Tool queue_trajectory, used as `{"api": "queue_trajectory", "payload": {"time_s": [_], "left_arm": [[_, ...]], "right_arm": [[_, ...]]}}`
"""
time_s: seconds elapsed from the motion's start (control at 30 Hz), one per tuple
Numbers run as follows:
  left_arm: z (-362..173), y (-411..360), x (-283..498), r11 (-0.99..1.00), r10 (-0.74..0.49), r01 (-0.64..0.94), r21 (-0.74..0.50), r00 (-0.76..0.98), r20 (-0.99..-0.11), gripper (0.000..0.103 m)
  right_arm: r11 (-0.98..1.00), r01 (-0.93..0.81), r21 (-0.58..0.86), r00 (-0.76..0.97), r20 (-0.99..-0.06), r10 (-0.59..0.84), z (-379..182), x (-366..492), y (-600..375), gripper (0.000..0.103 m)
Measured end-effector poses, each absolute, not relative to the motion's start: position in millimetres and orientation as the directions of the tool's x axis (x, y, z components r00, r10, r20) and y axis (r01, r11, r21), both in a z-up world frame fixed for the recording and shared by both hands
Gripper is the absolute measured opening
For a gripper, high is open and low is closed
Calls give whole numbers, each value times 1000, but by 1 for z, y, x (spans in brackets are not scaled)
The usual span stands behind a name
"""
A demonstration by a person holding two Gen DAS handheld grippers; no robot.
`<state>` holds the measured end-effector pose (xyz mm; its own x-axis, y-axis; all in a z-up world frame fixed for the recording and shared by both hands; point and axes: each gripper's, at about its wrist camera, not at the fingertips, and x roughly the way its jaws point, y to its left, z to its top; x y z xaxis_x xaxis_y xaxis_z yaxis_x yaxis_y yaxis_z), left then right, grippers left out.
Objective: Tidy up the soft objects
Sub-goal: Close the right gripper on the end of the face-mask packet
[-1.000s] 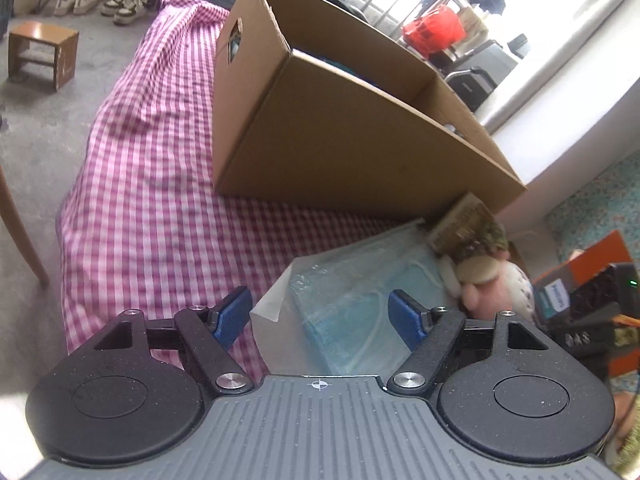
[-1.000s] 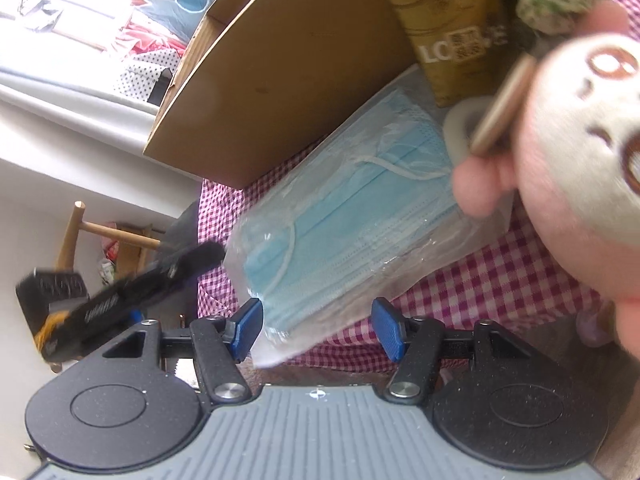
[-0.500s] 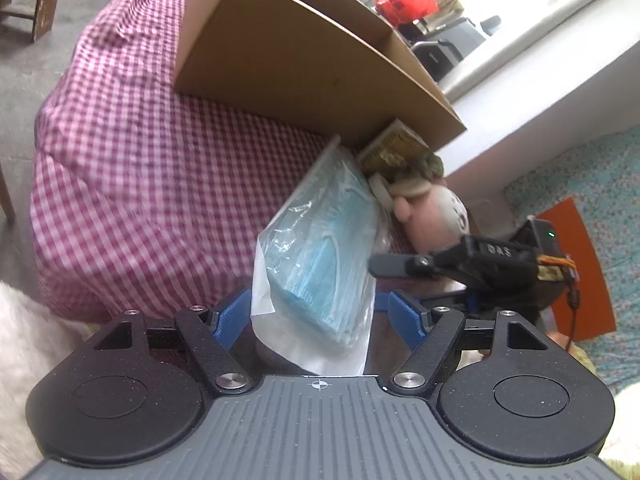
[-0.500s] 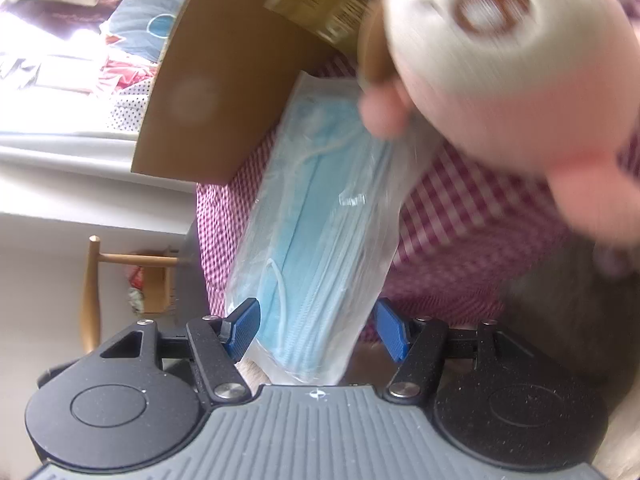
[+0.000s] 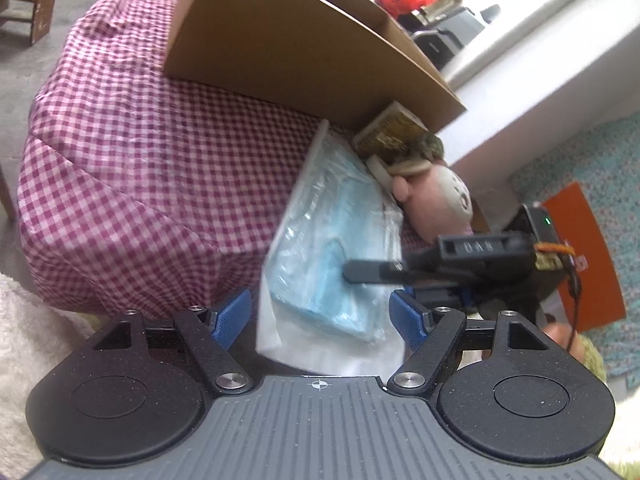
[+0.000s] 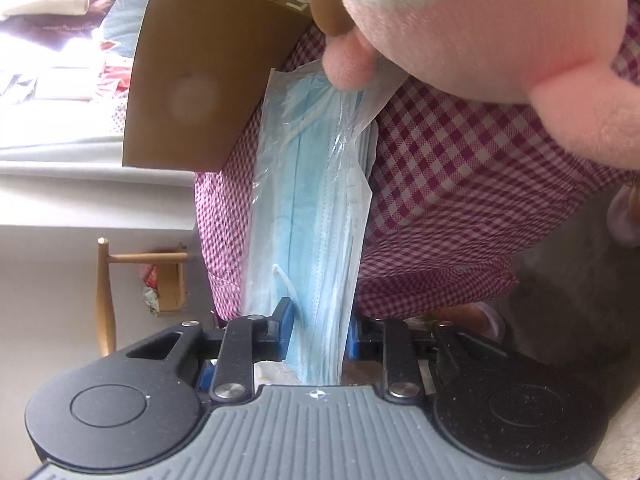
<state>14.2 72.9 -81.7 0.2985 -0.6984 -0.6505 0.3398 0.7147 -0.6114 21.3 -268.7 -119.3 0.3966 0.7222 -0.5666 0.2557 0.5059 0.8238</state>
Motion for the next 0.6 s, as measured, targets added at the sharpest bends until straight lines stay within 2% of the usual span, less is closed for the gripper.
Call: {"api": "queue_trajectory", "payload": {"time_s": [0.13,0.4,0.57,0.6], "left_arm": [[-89,71,28,696,-718,299,-653,285,-635,75],[-102,46,34,674,-737,313,-669,219,-639,73],[-106,34,36,665,-742,330,-670,187,-644,53],[-106,32,35,665,-741,337,-667,184,-646,52]], "right_arm": [[521,243,818,391,-574,719,-117,21,-270,28],[533,201,822,357,-568,741,-112,18,-276,28],[529,203,824,375,-565,735,-111,16,-285,30],[531,201,823,387,-565,729,-110,15,-287,31]]}}
